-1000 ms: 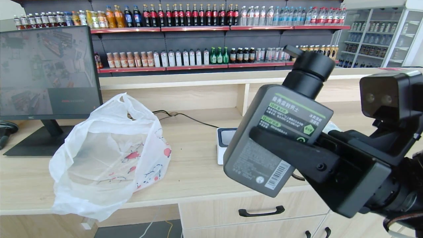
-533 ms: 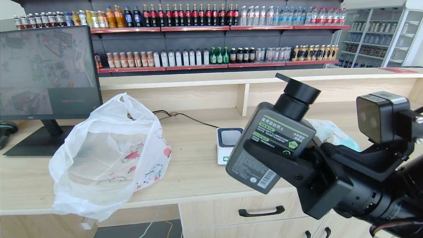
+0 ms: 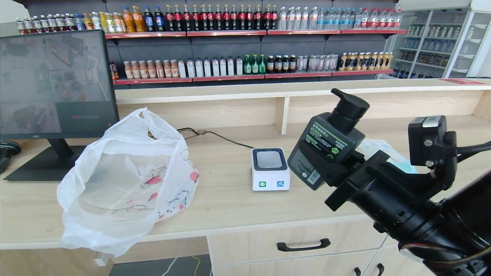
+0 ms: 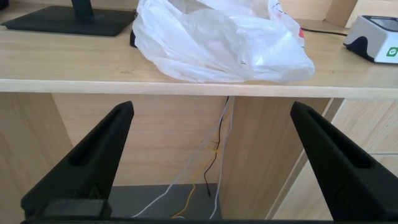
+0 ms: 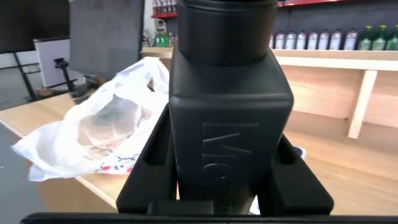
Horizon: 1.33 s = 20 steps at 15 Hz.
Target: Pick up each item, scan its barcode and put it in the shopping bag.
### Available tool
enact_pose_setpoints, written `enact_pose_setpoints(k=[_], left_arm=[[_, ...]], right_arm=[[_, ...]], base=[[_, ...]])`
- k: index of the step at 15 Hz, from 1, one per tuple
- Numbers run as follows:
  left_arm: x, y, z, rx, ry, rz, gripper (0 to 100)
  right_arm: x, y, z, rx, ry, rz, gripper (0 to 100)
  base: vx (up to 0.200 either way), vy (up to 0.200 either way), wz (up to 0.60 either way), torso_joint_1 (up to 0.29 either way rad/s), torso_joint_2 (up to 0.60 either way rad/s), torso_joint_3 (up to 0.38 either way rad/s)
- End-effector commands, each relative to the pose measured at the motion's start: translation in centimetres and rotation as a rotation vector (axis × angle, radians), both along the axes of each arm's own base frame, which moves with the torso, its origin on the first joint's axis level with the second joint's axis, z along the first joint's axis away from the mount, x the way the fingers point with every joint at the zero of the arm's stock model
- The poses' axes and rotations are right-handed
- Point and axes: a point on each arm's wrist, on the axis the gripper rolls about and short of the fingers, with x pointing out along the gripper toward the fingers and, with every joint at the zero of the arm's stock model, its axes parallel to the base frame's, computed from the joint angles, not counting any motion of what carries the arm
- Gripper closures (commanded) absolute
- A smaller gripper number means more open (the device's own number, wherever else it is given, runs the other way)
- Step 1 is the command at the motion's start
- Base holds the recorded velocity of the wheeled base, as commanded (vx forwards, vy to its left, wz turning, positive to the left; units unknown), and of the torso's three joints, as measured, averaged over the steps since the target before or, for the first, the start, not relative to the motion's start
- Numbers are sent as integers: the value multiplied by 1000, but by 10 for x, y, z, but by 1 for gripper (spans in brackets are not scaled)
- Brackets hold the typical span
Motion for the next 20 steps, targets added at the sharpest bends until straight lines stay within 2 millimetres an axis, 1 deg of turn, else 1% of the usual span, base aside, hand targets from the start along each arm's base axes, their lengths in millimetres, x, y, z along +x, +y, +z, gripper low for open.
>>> enact_pose_setpoints(k=[1,3,4,5,6,8,9,10,12,15,16,17,20], left_arm=[[0,0,0,0,-1,0,0],[0,0,0,0,-1,0,0],[0,0,0,1,-1,-1,0],[0,0,0,1,-1,0,0],[0,0,0,0,-1,0,0],[0,0,0,0,-1,0,0],[0,0,0,1,-1,0,0],[0,0,0,0,-1,0,0],[0,0,0,1,-1,0,0],[0,0,0,-2,-1,0,0],[0,0,0,-2,-1,0,0],[0,0,0,-2,-2,-1,0],[0,0,0,-2,-2,0,0]], right_arm=[[8,-4,-7,-21,18,-54,100],[23,-14,-9,-22,27,-120,100],[32,-23,-9,-20,28,-169,100],[34,-26,-9,-19,25,-182,100],[49,-42,-7,-12,18,-263,100],[50,-48,-10,-13,18,-308,100],[60,-54,-8,4,6,-390,100],[68,-56,-6,19,0,-433,100],[69,-56,-13,-4,19,-437,100],[66,-54,-18,8,49,-378,100],[69,-54,-18,15,51,-381,100],[74,-54,-22,16,66,-388,100],[82,-48,-25,16,66,-380,100]], base=[[0,0,0,0,0,0],[0,0,0,0,0,0],[0,0,0,0,0,0],[0,0,0,0,0,0],[0,0,0,0,0,0],[0,0,0,0,0,0],[0,0,0,0,0,0],[0,0,0,0,0,0],[0,0,0,0,0,0],[0,0,0,0,0,0],[0,0,0,0,0,0],[0,200,0,-2,7,-2],[0,200,0,-1,2,4]])
